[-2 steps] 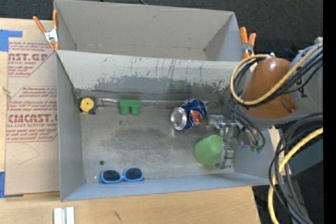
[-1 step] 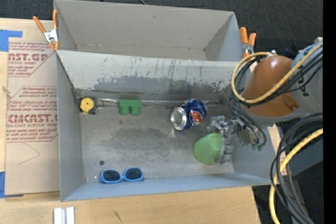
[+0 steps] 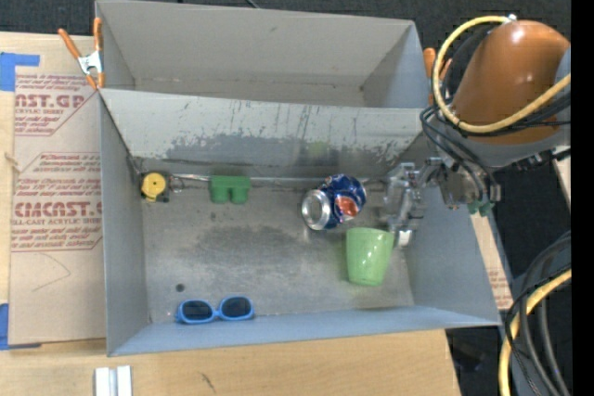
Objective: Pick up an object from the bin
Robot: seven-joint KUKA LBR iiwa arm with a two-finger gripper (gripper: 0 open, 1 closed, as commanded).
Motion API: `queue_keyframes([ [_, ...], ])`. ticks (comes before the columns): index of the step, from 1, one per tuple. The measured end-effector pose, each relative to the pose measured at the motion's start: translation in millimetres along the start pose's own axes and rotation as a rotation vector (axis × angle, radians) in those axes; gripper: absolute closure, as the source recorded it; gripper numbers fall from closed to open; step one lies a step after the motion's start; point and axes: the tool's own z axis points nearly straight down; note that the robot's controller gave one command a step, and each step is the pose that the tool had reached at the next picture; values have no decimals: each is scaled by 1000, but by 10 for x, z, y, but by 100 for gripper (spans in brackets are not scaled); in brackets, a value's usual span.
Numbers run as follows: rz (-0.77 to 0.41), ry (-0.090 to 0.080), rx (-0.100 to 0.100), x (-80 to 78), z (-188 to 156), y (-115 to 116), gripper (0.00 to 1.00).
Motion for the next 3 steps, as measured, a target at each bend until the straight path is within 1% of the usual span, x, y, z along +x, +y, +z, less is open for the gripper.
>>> queue_keyframes([
  [1, -287, 8, -2, -410, 233, -167, 100],
  [2, -286, 8, -2, -409, 228, -164, 0],
  [3, -119, 1, -1, -516, 1290, -177, 0],
])
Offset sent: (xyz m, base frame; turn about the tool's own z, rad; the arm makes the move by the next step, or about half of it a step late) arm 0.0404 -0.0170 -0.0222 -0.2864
